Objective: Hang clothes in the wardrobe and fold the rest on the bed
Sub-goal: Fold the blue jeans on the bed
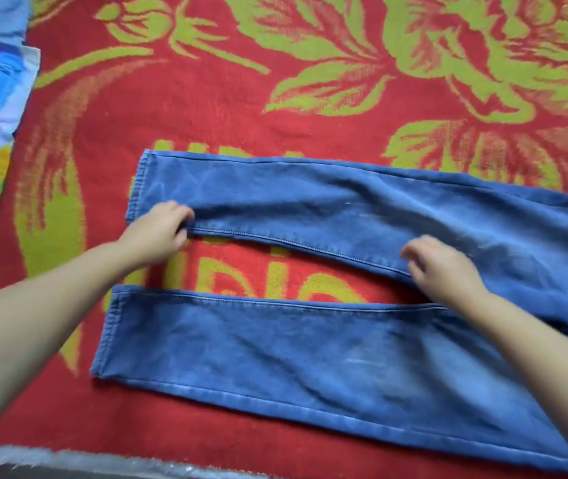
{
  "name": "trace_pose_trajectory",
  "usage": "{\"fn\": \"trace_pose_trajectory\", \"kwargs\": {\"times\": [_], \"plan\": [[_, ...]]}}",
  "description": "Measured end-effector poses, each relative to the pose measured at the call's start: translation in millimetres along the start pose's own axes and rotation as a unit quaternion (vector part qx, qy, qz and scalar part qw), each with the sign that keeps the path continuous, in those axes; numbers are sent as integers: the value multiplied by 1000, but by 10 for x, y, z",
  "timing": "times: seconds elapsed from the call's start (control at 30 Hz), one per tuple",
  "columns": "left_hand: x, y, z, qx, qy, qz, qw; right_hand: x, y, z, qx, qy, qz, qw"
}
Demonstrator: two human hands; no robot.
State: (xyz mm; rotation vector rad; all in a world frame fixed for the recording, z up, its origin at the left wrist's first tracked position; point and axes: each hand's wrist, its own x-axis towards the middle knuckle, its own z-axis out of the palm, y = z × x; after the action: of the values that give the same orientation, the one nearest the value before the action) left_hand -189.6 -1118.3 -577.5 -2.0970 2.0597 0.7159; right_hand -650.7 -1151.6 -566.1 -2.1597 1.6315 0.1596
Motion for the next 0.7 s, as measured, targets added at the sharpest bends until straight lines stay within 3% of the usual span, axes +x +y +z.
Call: {"fn": "trace_pose_trajectory", "kwargs": {"times": [0.1,0.17,0.27,0.4,0.5,0.6,0.7], "plan": [[664,202,-170,58,95,3,994,714,-22,-234,10,62,26,998],[1008,338,-190,93,71,-9,993,1123,-55,-287,-20,23,41,999],[1228,431,-168,171,-34,-53,983,1469,-59,-279,-65,-86,89,990],[1091,339,-219,222,-5,-31,974,1492,-51,-286,-137,-92,150,975],[764,274,-323,159,72,21,984,1260,-33,-388,-168,-49,108,979],[220,243,-471,128,166,110,972,799,18,-615,-152,-46,26,987],[-436,238,-472,159,159,226,948,196,34,-794,-180,-101,-51,977]]}}
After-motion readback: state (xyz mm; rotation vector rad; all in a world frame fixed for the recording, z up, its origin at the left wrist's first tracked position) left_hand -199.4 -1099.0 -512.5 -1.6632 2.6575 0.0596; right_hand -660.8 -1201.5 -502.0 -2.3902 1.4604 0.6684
